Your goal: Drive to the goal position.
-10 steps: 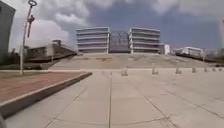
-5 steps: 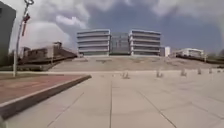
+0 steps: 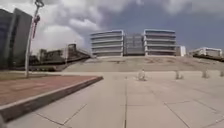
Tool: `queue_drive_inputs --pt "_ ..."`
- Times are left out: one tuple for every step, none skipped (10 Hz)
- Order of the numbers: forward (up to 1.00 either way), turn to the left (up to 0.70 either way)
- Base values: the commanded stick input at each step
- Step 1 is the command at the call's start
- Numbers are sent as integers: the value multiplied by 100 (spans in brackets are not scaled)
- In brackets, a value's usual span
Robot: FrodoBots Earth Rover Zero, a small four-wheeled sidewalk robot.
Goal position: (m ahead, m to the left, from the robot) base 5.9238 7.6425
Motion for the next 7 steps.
queue_drive_inputs --pt "100 0" --pt "100 0" --pt "100 0" --pt "100 0" --pt "100 0" --pt "100 -3" --pt "100 -4"
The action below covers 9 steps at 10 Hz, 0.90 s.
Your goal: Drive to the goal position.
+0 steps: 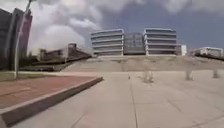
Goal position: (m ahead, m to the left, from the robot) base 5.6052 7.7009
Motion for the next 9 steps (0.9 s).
queue_drive_inputs --pt "100 -4" --pt "100 -4" --pt "100 -4" --pt "100 -4" --pt "100 -4" --pt "100 -4" --pt "100 -4" --pt "100 -4" --pt "100 -8"
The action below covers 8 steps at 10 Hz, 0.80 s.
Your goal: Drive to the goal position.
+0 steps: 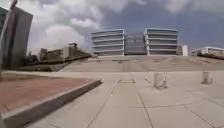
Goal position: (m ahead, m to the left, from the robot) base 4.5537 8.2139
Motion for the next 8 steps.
queue_drive_inputs --pt "100 -27" --pt "100 -33" --pt "100 -7" --pt "100 0" --pt "100 0" --pt "100 0" --pt "100 0" --pt "100 0"
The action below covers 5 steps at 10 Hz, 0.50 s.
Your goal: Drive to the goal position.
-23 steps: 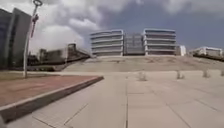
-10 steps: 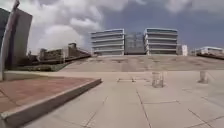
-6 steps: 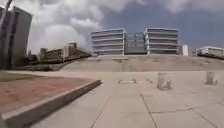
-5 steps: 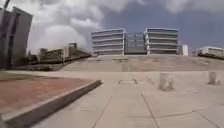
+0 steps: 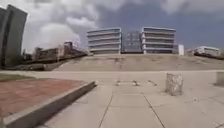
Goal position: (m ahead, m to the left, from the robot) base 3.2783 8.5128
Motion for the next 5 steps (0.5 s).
queue_drive_inputs --pt "100 -8" --pt "100 -34" --pt "100 -39" --pt "100 -32" --pt "100 -7"
